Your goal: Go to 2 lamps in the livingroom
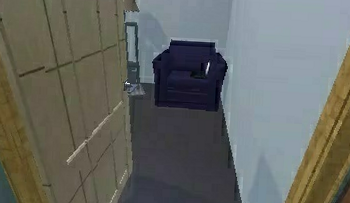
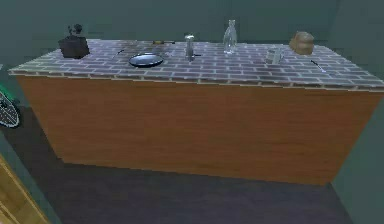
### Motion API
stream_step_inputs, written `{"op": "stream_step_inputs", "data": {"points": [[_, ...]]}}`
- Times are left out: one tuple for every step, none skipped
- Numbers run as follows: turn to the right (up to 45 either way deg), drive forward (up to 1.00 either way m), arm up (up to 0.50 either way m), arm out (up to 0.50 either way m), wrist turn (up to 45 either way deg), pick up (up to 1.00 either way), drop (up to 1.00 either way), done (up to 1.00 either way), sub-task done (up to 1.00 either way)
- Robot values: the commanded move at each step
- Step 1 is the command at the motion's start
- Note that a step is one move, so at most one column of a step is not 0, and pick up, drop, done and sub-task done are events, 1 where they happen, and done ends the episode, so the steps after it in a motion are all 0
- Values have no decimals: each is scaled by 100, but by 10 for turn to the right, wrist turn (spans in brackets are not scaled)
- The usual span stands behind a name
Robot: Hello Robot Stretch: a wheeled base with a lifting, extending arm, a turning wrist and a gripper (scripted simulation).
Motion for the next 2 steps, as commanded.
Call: {"op": "stream_step_inputs", "data": {"points": [[0, 60, 0, 0, 0, 0, 0, 0, 0], [60, 0, 0, 0, 0, 0, 0, 0, 0]]}}
